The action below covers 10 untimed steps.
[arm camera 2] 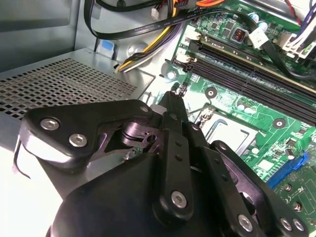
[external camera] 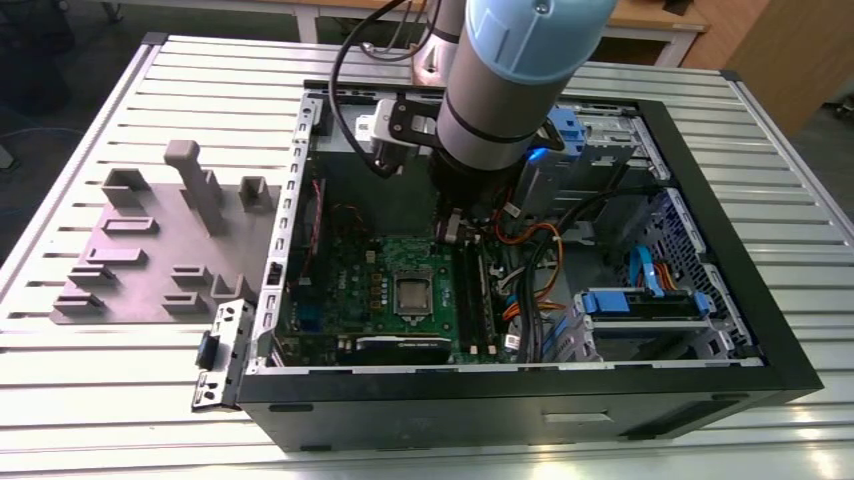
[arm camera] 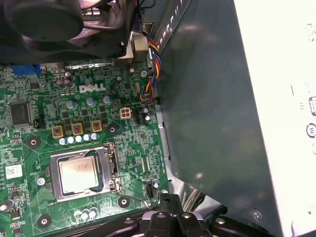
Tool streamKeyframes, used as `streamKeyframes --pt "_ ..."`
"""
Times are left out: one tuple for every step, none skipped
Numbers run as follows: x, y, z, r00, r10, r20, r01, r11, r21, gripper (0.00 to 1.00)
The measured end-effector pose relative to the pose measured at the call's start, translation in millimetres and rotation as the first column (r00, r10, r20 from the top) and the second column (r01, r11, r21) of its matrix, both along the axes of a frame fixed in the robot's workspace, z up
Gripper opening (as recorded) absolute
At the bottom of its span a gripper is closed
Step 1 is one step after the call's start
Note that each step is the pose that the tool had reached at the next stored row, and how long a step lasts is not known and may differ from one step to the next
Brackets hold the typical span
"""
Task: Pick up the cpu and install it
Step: 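Install the first cpu locking lever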
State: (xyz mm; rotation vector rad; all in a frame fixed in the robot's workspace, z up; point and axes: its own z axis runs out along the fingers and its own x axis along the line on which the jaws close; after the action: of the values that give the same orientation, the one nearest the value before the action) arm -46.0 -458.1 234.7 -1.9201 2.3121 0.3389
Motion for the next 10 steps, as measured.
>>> streamKeyframes --pt "-0.1 0.0 0.2 1.0000 0.000 0.0000 0.000 1.0000 -0.0016 0.11" --pt "-0.1 0.0 0.5 1.0000 0.000 -0.0001 0.000 1.0000 -0.0043 0.11" --pt "-0.1 -0.1 0.6 1.0000 0.000 -0.0001 0.000 1.0000 -0.0063 0.11" --pt "-0.2 -0.1 0.8 1.0000 0.000 -0.0001 0.000 1.0000 -0.0089 0.11" --pt "-0.2 -0.1 1.1 1.0000 0.000 0.0000 0.000 0.9999 -0.0120 0.11" --pt "-0.2 -0.1 1.4 1.0000 0.000 -0.0001 0.000 0.9999 -0.0165 0.11" --pt "-0.3 -0.1 1.9 1.0000 0.000 0.0000 0.000 0.9998 -0.0216 0.11" --pt "-0.3 -0.1 2.5 1.0000 0.000 0.0000 0.000 0.9996 -0.0269 0.11" --pt "-0.3 -0.1 3.2 1.0000 0.000 0.0000 0.000 0.9995 -0.0322 0.11" --pt "-0.4 -0.1 4.0 1.0000 0.000 0.0000 0.000 0.9993 -0.0370 0.11"
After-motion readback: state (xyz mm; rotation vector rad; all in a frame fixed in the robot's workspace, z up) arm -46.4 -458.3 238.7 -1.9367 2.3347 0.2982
